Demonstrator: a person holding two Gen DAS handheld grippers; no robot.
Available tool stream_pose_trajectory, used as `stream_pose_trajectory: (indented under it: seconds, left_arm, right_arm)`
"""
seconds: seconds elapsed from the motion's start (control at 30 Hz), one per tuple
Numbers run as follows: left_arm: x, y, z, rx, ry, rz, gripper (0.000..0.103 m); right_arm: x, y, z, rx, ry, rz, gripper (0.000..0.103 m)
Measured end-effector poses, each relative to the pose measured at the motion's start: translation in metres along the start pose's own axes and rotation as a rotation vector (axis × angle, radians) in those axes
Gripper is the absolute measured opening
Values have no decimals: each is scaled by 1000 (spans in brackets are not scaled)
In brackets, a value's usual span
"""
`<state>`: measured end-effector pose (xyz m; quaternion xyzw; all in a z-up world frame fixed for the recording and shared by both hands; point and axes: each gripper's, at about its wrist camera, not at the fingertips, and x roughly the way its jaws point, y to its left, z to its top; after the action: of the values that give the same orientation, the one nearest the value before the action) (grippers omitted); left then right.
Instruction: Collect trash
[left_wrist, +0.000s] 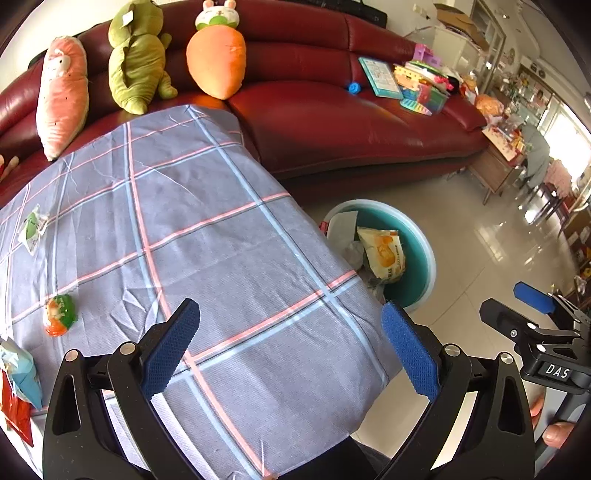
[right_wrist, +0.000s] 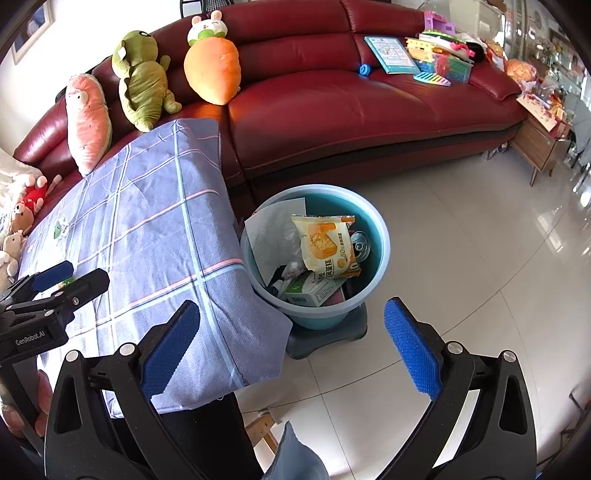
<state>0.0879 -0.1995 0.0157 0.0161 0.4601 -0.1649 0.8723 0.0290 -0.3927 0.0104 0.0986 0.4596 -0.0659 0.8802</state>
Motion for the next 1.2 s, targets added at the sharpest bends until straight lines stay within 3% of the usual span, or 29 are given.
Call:
stream_pose_trajectory:
  seconds: [0.63,1.2]
  left_arm:
    - [3,-3,-7,14,-6,-1,99]
    - [18,-3,-9,20,23,52,99]
  right_arm:
    - [4,0,-8,3,9,-16,96]
    - [20,-4,-7,11,38,-25,96]
